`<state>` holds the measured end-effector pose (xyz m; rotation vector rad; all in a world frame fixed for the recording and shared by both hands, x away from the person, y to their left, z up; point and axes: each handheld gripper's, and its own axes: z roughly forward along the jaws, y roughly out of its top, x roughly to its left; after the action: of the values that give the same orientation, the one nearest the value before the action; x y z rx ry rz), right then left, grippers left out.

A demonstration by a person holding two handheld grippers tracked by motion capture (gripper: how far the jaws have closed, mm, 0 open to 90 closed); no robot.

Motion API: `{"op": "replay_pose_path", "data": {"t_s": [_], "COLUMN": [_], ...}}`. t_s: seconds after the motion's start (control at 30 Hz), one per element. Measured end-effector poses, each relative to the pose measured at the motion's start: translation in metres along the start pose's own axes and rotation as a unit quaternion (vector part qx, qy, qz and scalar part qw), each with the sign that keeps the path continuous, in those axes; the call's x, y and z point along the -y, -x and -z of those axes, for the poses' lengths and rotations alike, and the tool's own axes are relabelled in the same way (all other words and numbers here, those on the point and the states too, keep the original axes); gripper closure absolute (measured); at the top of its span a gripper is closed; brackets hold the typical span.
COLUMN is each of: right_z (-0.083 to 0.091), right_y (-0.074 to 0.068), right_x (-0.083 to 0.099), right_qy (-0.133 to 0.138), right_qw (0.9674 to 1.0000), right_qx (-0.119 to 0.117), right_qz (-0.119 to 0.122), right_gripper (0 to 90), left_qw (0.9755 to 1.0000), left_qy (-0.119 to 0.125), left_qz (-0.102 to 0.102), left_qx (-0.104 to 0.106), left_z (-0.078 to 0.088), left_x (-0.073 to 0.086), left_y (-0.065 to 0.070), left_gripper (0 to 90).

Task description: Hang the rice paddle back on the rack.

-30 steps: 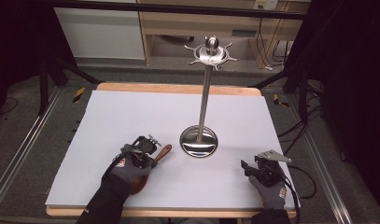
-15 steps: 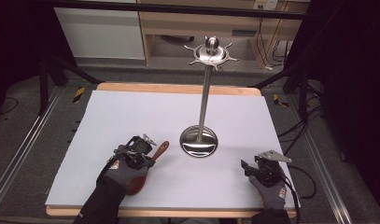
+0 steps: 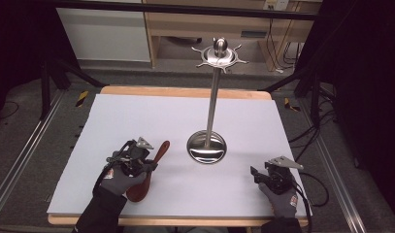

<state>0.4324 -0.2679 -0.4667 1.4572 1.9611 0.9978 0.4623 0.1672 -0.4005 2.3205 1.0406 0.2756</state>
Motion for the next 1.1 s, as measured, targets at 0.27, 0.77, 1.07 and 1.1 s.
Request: {"op": "replay_pose_path", "data": {"t_s": [0.27,0.77,1.07,1.1], "right_z": [0.0,-0.001,-0.001,-0.001], "right_y": [0.0,-0.001,-0.001,-0.001], "right_x": [0.0,0.001,0.002,0.002], "right_qy": [0.004,0.013,0.016,0.016], "right_qw": [1.0,0.9999,0.9999,0.9999], "right_qx": [-0.001,0.004,0.006,0.006], "right_qz": [-0.002,-0.001,0.0,0.001], "right_gripper": [37.2,31.4,28.9,28.9], "left_qw": [0.998,0.9789,0.9712,0.9704], "left_qy": [0.061,0.202,0.236,0.239], "left_qz": [0.012,0.032,0.032,0.031], "left_qx": [-0.008,-0.012,-0.009,-0.008], "left_z": [0.017,0.044,0.055,0.056], "left_x": [0.003,0.005,-0.002,-0.003], "left_y": [-0.002,0.003,0.005,0.005], "left_gripper": [78.3,78.2,78.2,78.2]}}
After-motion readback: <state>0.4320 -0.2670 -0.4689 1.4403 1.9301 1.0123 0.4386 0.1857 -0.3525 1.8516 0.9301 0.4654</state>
